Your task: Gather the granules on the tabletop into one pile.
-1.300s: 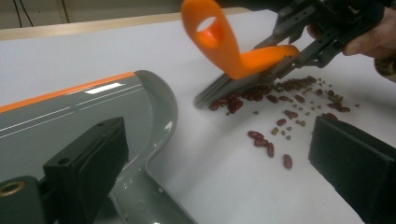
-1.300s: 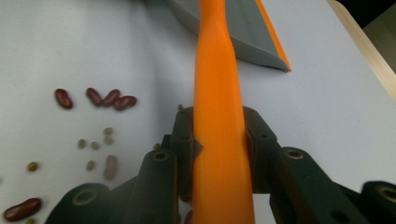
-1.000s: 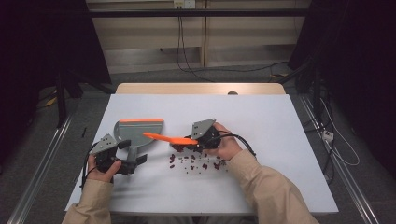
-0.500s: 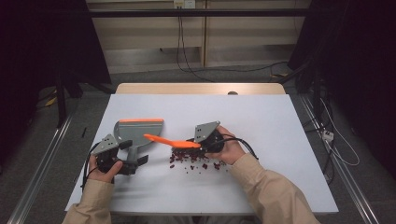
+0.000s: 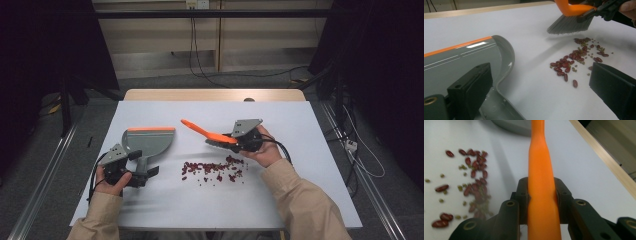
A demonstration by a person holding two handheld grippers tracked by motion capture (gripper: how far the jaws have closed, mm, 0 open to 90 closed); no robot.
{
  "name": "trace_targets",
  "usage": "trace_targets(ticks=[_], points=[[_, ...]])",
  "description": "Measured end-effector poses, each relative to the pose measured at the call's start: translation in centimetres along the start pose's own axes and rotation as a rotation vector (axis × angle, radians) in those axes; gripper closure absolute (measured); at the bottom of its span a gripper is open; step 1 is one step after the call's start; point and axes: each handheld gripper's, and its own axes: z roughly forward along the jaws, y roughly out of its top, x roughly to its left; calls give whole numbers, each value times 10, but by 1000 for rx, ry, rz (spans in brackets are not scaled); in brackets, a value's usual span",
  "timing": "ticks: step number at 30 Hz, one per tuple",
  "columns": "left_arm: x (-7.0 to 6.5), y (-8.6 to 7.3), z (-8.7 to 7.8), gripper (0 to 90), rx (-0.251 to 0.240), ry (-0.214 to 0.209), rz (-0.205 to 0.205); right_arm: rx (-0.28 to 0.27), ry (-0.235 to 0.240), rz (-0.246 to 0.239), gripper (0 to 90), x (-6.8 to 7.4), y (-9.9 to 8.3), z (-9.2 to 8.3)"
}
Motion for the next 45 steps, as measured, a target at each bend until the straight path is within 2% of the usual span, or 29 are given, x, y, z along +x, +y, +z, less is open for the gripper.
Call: trace_targets(ticks=[4, 7, 18, 24, 26, 29, 34, 38, 40, 45], points=[[-1, 0, 1, 47, -1, -3, 0, 39, -26, 4, 716, -2, -17, -3], [-1, 0, 2, 47, -1, -2, -3, 23, -8, 16, 716, 2, -23, -7], [-1, 0, 1, 47, -1, 2, -2, 4, 37, 3, 714, 29, -24, -17], [-1, 0, 1, 47, 1, 4, 2, -3, 51, 5, 715, 35, -22, -19], [-1, 0, 1, 47, 2, 4, 2, -15, 68, 20, 715, 35, -21, -19], [-1, 0, 1, 47, 3, 5, 3, -11, 72, 10, 715, 38, -19, -18], [-1, 0, 1, 47, 3, 3, 3, -38, 54, 28, 716, 33, -17, -21], [-1, 0, 1, 47, 3, 3, 3, -60, 20, 59, 715, 24, -17, -26], [-1, 0, 1, 47, 2, 3, 4, -51, 0, 72, 715, 19, -18, -26], [-1, 0, 1, 47, 3, 2, 3, -26, -40, 156, 715, 6, -25, -19]])
